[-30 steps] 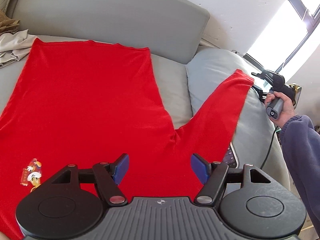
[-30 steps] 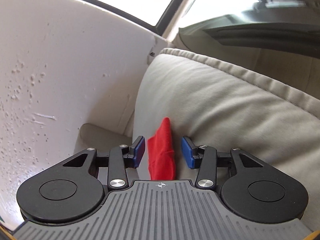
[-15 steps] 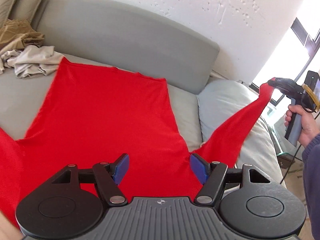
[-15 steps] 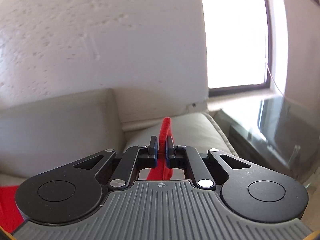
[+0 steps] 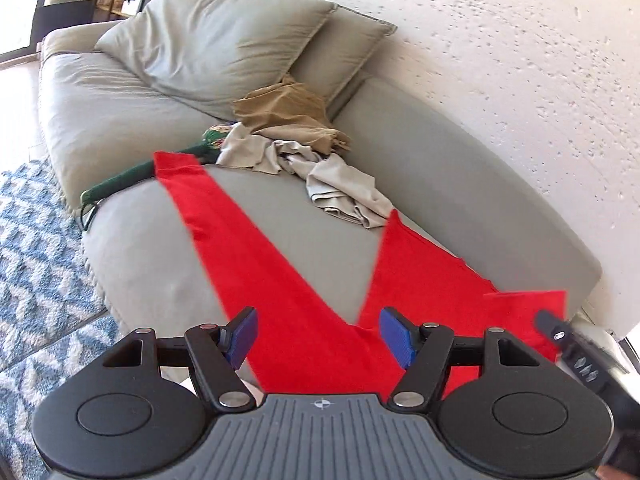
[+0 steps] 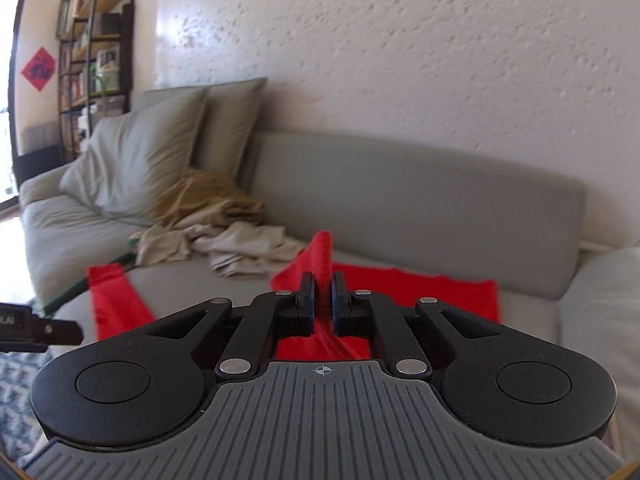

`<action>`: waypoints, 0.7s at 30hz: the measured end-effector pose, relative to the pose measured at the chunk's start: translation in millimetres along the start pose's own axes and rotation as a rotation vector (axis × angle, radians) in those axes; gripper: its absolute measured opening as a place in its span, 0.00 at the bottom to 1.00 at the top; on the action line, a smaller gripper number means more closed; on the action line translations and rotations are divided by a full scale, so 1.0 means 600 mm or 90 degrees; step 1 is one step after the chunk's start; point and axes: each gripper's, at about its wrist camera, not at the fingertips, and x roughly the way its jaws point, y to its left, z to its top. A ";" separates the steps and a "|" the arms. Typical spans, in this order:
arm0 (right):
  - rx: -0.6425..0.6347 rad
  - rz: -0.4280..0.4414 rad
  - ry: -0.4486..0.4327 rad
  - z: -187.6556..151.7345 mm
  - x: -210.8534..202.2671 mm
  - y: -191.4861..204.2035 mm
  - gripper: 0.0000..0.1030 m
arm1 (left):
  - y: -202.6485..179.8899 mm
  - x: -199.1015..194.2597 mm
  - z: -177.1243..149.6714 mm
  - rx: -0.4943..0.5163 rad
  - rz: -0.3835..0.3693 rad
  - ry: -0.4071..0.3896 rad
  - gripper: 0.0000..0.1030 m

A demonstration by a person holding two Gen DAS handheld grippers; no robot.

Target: Fold clothes

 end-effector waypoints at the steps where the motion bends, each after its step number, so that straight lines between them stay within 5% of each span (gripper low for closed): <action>1: -0.010 0.021 0.035 -0.019 0.018 0.020 0.07 | 0.006 0.000 -0.004 -0.006 -0.001 0.006 0.63; 5: -0.036 0.115 0.201 -0.092 0.067 0.061 0.24 | 0.014 0.003 -0.028 -0.012 -0.017 0.035 0.63; 9: 0.039 0.134 0.211 -0.096 0.009 -0.002 0.61 | 0.007 0.024 -0.044 -0.007 -0.049 0.081 0.63; 15: 0.182 0.053 0.214 -0.092 -0.099 -0.162 0.68 | -0.028 0.062 -0.072 0.028 -0.069 0.137 0.63; 21: 0.340 -0.062 0.212 -0.158 -0.167 -0.272 0.72 | -0.033 0.079 -0.089 0.034 -0.053 0.167 0.63</action>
